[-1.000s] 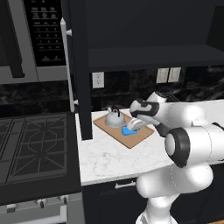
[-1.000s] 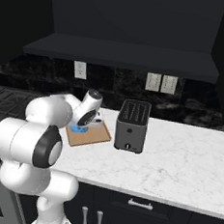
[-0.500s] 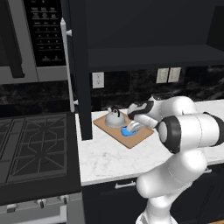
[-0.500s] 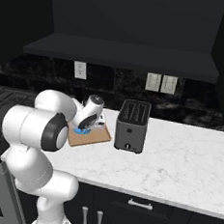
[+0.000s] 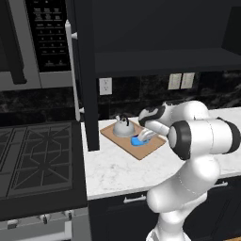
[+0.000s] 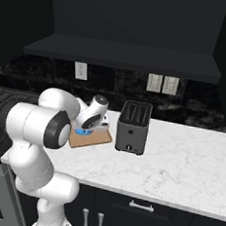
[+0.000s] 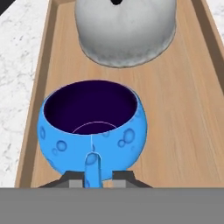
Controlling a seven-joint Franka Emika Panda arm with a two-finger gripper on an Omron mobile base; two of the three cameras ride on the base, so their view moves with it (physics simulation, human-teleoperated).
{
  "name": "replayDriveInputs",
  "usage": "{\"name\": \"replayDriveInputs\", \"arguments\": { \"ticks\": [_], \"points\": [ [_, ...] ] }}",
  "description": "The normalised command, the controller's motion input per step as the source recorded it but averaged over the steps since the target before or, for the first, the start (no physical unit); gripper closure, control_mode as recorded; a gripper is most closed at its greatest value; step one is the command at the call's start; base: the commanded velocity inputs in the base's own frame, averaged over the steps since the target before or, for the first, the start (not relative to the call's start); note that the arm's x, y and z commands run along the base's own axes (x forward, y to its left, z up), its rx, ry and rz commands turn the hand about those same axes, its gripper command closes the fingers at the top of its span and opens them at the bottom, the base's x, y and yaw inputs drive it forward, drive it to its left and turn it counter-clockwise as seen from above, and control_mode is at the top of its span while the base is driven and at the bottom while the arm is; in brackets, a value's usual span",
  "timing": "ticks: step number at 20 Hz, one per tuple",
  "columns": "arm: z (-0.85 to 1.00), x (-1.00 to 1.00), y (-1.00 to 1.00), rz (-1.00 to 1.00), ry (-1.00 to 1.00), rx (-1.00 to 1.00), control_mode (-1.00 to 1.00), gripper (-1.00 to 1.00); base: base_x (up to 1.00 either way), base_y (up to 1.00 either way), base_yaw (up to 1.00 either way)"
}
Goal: Pick the kettle from the counter and place it on the tray. Then pick the mug from the cabinet and place it on the tray. Then close the cabinet doors.
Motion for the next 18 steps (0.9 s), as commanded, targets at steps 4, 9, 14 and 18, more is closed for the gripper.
{"name": "replayDriveInputs", "arguments": {
  "ticks": [4, 9, 14, 18],
  "points": [
    [-0.33, -0.05, -0.05, 0.00, 0.00, -0.01, -1.00, -1.00, 0.00, 0.00, 0.00],
    [-0.11, -0.10, -0.05, -0.01, -0.02, 0.00, -1.00, -1.00, 0.00, 0.00, 0.00],
    [0.04, -0.15, 0.00, -0.01, -0.01, 0.00, -1.00, -1.00, 0.00, 0.00, 0.00],
    [0.61, -0.21, -0.01, 0.00, -0.01, 0.01, -1.00, -1.00, 0.00, 0.00, 0.00]
  ]
}}
